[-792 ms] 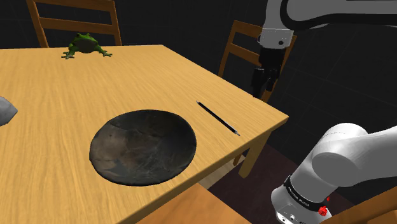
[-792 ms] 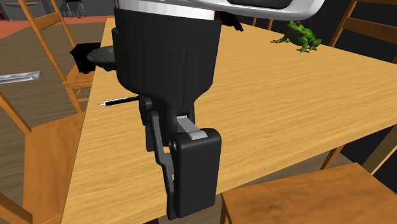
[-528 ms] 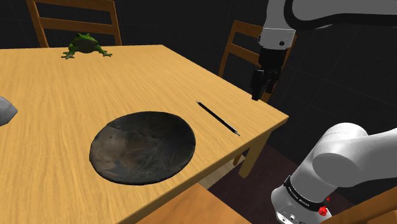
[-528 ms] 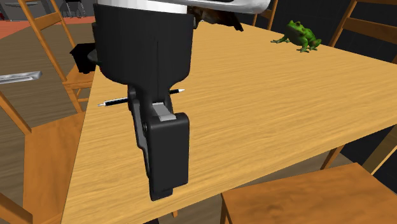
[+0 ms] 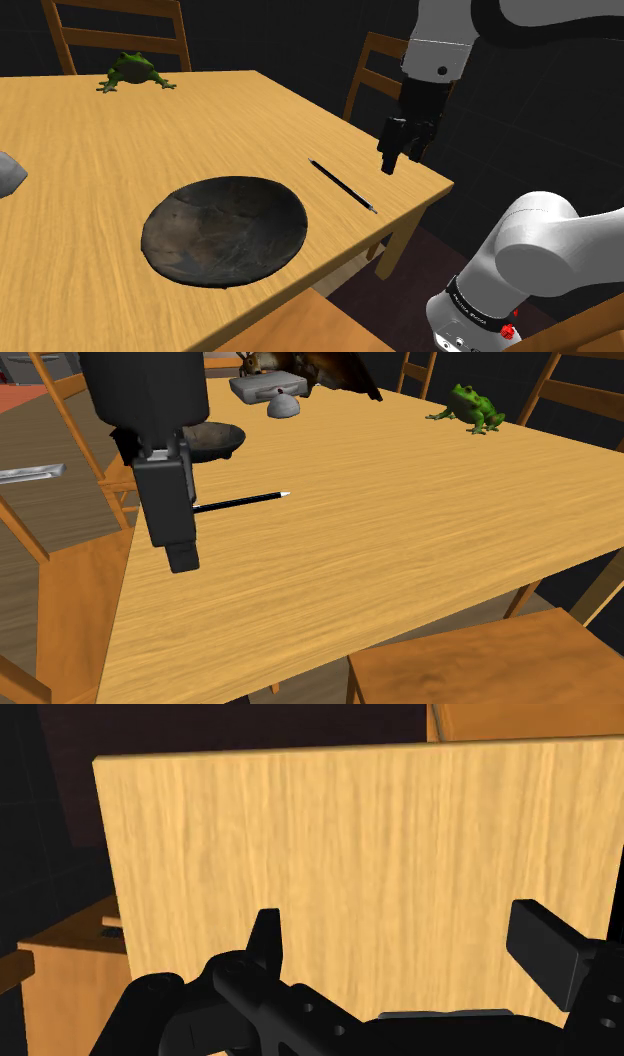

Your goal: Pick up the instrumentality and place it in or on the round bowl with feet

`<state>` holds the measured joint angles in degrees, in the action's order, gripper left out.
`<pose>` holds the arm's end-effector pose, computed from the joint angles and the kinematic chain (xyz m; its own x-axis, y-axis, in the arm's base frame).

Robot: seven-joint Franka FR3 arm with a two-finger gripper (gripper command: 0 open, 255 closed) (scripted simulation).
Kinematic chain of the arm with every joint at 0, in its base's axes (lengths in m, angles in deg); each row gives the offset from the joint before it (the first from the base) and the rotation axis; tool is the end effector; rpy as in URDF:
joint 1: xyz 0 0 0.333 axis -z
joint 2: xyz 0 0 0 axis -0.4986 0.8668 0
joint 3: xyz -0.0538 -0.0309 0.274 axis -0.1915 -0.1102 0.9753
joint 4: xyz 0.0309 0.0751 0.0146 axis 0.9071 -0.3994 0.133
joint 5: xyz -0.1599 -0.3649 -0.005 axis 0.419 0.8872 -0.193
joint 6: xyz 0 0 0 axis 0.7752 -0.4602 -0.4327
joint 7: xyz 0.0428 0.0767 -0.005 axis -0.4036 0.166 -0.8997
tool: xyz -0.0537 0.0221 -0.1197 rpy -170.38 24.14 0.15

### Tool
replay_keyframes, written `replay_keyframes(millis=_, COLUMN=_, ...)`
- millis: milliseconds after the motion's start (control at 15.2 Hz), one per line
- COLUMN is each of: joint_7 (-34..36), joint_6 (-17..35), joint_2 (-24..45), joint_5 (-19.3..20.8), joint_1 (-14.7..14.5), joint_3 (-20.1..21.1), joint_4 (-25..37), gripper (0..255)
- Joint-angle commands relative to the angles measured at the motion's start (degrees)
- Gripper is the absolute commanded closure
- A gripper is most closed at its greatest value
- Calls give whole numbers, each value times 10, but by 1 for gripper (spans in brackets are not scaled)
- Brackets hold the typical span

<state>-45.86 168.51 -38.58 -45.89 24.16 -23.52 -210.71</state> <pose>0.2808 0.1335 0.5021 0.9961 -0.0380 -0.0801 -0.0383 -0.9993 -0.0027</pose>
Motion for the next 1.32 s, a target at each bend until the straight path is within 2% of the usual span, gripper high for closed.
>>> replay_keyframes(millis=0, joint_7=35, joint_6=1, joint_2=-3, joint_5=-28, joint_1=-9, joint_3=28, joint_4=9, gripper=0)
replay_keyframes(millis=462, joint_7=141, joint_6=21, joint_2=2, joint_5=-105, joint_1=-29, joint_3=115, joint_4=45, gripper=0)
replay_keyframes(millis=924, joint_7=137, joint_6=68, joint_2=-8, joint_5=-122, joint_1=-36, joint_3=133, joint_4=-11, gripper=0)
replay_keyframes(millis=1254, joint_7=136, joint_6=72, joint_2=-8, joint_5=-123, joint_1=-36, joint_3=135, joint_4=-16, gripper=0)
